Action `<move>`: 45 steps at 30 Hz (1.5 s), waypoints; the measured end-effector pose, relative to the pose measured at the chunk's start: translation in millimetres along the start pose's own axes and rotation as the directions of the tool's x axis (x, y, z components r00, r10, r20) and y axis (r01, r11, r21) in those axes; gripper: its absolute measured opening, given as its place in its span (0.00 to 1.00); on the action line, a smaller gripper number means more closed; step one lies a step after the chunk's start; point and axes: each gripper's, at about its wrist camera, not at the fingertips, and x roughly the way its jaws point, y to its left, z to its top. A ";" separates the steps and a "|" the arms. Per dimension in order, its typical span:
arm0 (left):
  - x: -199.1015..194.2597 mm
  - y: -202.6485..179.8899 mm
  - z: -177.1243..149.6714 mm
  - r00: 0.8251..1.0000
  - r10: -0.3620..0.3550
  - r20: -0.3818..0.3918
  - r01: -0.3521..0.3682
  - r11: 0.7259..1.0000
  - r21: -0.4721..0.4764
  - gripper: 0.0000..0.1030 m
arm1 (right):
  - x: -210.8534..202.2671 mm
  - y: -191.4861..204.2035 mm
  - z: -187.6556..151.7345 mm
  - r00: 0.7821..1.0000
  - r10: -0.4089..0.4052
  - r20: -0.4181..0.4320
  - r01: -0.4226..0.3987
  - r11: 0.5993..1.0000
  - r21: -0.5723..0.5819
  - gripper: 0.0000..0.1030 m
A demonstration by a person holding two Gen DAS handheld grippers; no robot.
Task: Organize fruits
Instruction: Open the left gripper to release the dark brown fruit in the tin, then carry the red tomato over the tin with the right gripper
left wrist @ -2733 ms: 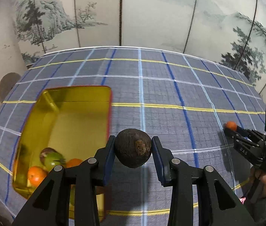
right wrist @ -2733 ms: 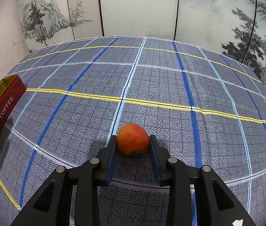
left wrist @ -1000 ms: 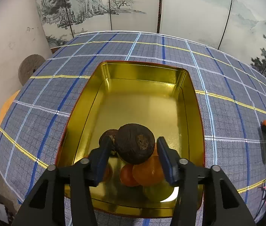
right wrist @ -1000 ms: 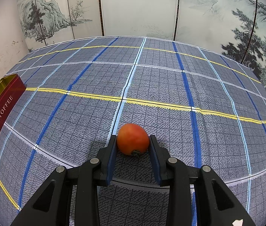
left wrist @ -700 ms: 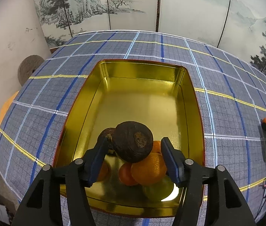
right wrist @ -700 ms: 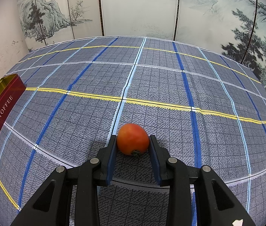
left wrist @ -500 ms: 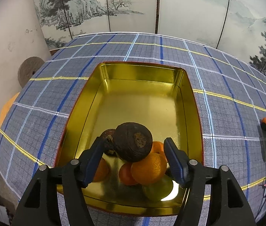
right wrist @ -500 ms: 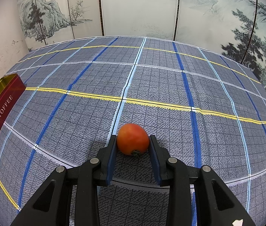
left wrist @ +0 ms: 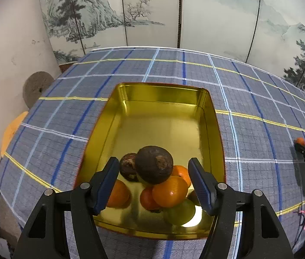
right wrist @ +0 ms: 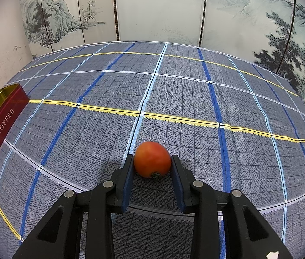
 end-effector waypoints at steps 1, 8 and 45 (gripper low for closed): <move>-1.6 0.1 -0.3 1.000 0.003 0.004 -0.003 1.000 0.001 0.65 | 0.0 0.4 0.1 1.000 0.000 0.000 0.000 1.000 0.000 0.31; -13.9 6.5 -4.9 1.000 0.016 0.019 -0.015 1.000 -0.013 0.65 | -0.3 0.2 0.0 1.000 0.000 0.000 0.000 1.000 0.000 0.31; -47.0 61.2 -38.4 0.996 0.082 0.025 -0.078 0.987 -0.139 0.70 | -62.9 157.3 24.7 0.942 0.332 0.042 -0.317 0.926 -0.206 0.29</move>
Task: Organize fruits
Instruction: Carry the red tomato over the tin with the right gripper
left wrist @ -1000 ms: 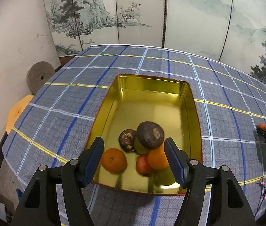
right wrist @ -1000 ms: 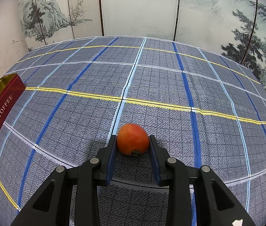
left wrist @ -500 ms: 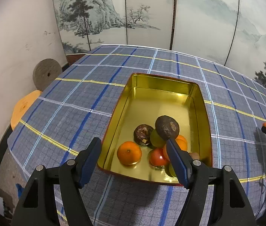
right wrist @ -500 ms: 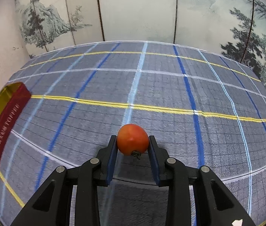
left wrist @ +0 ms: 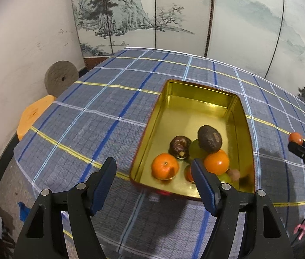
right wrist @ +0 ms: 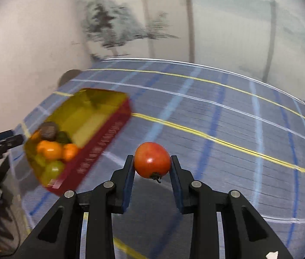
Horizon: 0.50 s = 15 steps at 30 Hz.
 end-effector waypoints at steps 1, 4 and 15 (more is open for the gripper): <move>-0.5 1.9 -0.8 1.000 0.002 -0.001 -0.002 1.000 -0.004 0.70 | 1.3 11.4 2.2 1.000 0.022 0.000 -0.022 1.000 -0.017 0.29; -0.6 7.0 -2.9 1.000 0.009 -0.006 -0.009 1.000 -0.014 0.70 | 6.6 40.9 6.8 0.997 0.076 -0.010 -0.076 0.995 -0.061 0.29; -1.7 21.8 -9.6 0.999 0.032 -0.012 -0.033 0.999 -0.029 0.70 | 33.6 111.4 6.1 0.986 0.144 -0.079 -0.156 0.972 -0.178 0.29</move>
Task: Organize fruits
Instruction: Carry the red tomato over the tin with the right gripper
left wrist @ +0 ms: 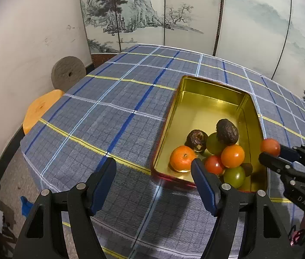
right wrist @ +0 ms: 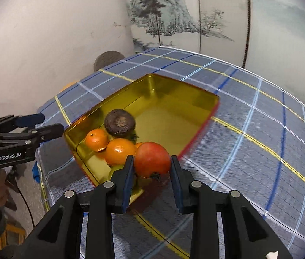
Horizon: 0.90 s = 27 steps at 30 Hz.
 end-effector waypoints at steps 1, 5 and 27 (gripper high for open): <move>0.0 0.8 -0.2 1.000 0.000 0.000 0.000 1.000 -0.001 0.70 | 2.9 2.0 0.2 1.000 0.002 -0.006 -0.002 1.000 -0.003 0.29; -0.2 2.4 -0.5 1.000 0.003 0.000 -0.003 1.000 -0.001 0.70 | 10.1 9.1 0.7 1.000 0.005 -0.020 -0.006 1.000 -0.018 0.29; 0.5 1.4 -8.0 0.999 0.033 -0.009 -0.033 0.999 0.023 0.70 | 35.4 23.9 4.3 0.999 0.026 -0.036 -0.025 1.000 0.006 0.29</move>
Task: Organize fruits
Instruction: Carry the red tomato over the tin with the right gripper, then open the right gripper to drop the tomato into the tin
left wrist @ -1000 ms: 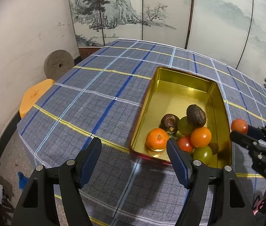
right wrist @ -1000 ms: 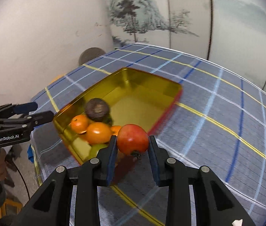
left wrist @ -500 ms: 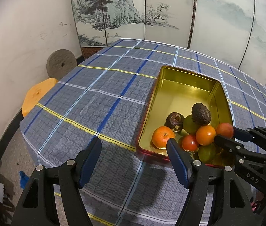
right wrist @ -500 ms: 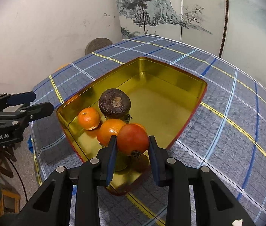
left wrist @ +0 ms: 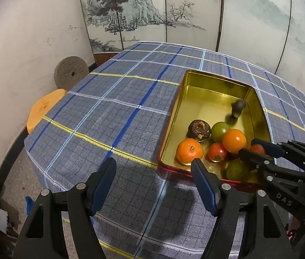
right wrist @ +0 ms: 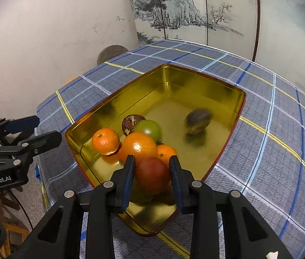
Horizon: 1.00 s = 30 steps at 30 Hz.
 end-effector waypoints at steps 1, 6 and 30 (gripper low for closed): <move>-0.4 -0.8 -0.5 1.000 0.002 0.002 -0.002 1.000 0.002 0.70 | 1.4 1.2 -0.8 1.000 -0.004 -0.002 0.004 1.000 -0.004 0.29; -1.1 -1.4 -2.1 1.000 0.006 -0.001 -0.006 1.000 0.006 0.70 | 5.9 5.7 -2.0 1.000 -0.011 -0.008 0.011 1.000 -0.015 0.29; -4.3 -13.4 -3.0 1.000 0.011 0.005 -0.012 1.000 0.029 0.70 | -32.2 -4.2 -8.8 0.995 -0.097 0.017 0.096 0.994 0.051 0.98</move>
